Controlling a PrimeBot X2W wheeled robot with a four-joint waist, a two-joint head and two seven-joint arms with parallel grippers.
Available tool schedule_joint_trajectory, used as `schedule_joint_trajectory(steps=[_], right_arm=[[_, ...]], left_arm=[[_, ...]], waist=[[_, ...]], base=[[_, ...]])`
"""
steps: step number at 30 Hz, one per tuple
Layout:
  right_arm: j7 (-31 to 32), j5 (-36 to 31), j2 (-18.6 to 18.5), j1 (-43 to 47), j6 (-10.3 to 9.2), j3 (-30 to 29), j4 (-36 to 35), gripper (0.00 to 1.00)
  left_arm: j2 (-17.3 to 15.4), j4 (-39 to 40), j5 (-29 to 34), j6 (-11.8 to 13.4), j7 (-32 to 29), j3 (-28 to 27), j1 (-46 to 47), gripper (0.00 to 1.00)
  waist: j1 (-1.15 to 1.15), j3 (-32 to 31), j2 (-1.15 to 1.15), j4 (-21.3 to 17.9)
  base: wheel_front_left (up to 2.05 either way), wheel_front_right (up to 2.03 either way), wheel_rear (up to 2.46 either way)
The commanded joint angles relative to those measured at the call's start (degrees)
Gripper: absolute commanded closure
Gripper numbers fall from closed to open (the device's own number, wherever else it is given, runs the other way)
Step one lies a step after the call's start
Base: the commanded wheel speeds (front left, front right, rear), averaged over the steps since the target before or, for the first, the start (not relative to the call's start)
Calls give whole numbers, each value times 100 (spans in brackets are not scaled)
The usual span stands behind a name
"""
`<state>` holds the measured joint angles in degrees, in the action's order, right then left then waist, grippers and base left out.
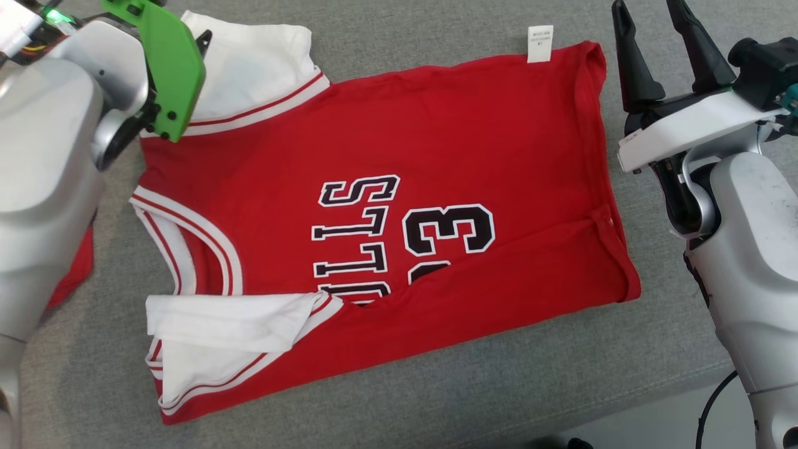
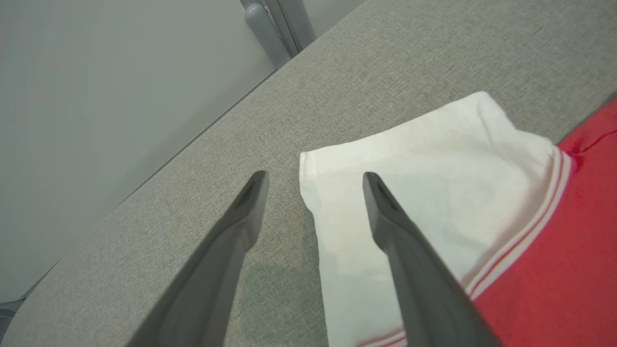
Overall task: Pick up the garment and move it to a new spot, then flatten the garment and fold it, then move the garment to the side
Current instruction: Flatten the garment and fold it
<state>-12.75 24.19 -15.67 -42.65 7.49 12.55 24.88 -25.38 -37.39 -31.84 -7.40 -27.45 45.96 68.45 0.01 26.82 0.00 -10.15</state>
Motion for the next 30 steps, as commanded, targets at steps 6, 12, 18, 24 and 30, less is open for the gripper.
schedule_joint_trajectory(steps=[6, 12, 18, 24, 30], right_arm=[[-85, 176, -18, -198, 0, 223, 87, 0], [-129, 278, -72, -323, -1, 355, 131, 0], [-103, 610, -7, -425, -1, 331, 127, 0], [-121, 642, -68, -480, 0, 412, 138, 0], [-147, 639, -80, -505, 0, 458, 177, 0]], left_arm=[[-369, -231, -454, -7, -119, 495, 449, 0], [-567, -518, -702, -7, -91, 847, 751, 0], [-492, -926, -967, -8, -90, 903, 945, 0], [-361, -1072, -1203, -8, -91, 1041, 1054, 0], [-328, -1212, -1329, -8, -148, 1256, 1122, 0]], waist=[[-1, 345, 0, -287], [-1, 478, 0, -378], [-1, 535, 0, -451], [-1, 579, 0, -468], [-1, 623, 0, -493]], base=[[0, 0, 0], [0, 0, 0], [0, 0, 0], [0, 0, 0], [0, 0, 0]])
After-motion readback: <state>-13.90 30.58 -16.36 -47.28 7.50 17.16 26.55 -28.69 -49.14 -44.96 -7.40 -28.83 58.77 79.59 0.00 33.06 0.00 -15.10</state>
